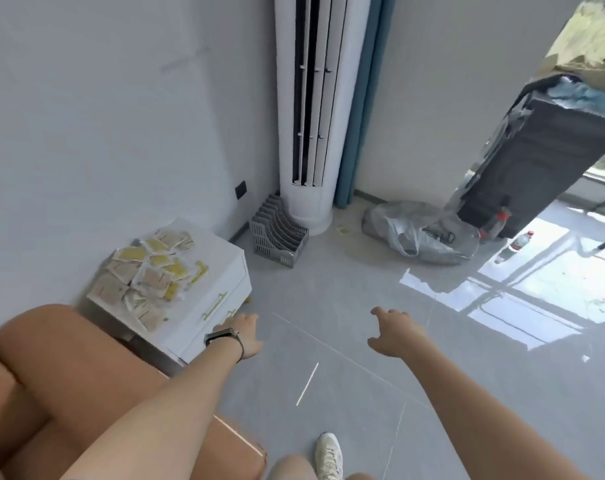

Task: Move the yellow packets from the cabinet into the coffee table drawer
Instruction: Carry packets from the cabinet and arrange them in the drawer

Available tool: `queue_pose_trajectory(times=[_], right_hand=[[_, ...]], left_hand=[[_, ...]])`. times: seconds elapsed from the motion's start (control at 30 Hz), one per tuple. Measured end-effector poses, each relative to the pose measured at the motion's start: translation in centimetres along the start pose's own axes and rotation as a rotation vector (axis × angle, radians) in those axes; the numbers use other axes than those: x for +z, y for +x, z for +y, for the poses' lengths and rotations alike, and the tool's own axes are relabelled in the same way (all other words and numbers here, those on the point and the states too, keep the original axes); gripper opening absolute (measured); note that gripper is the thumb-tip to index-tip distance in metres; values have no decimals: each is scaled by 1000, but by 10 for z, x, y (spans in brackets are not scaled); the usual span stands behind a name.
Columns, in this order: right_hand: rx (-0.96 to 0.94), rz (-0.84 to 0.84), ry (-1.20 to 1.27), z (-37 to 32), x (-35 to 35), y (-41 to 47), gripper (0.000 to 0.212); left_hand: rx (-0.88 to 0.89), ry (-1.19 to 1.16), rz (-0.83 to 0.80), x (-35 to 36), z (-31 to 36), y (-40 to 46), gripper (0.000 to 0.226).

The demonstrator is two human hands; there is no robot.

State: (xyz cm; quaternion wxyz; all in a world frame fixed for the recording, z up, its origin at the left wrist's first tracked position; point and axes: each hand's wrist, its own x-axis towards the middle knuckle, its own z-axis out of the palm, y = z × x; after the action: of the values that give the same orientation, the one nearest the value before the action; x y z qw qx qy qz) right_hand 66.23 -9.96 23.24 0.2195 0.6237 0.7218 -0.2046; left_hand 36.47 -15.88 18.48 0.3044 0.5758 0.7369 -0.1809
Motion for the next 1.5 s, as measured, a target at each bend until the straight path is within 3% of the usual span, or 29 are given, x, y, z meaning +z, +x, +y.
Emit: queue_pose_trajectory(times=[0.17,0.4,0.6,0.8,0.97,1.17,1.43,1.5], right_hand=[[-178,-36,-161,-57,-50,80,63],[-475,-117,-279,-199,-75,165,55],[-608,-158,-312,-313,-93,237,53],[-652,-179,-136,-383,-90,285,55],[-630,-315,-110,-415,-73,335,57],[-610,-463,-105,-471,-46,413,51],[-500,-517,132,-531,43,465,25],[-518,-511,201,-549,64,468,22]], left_hand=[[-112,-167,23,-27,-32,24,69],[-397,-414,-26,-20,-127,39,64],[-577,-567,40,-33,-203,73,61],[-579,-677,25,-52,-238,128,59],[-578,-893,-24,-46,-237,180,54],[-701,-1228,-23,-31,-252,255,51],[-972,-1736,220,-1,-291,323,30],[-1047,-1787,301,8,-307,334,33]])
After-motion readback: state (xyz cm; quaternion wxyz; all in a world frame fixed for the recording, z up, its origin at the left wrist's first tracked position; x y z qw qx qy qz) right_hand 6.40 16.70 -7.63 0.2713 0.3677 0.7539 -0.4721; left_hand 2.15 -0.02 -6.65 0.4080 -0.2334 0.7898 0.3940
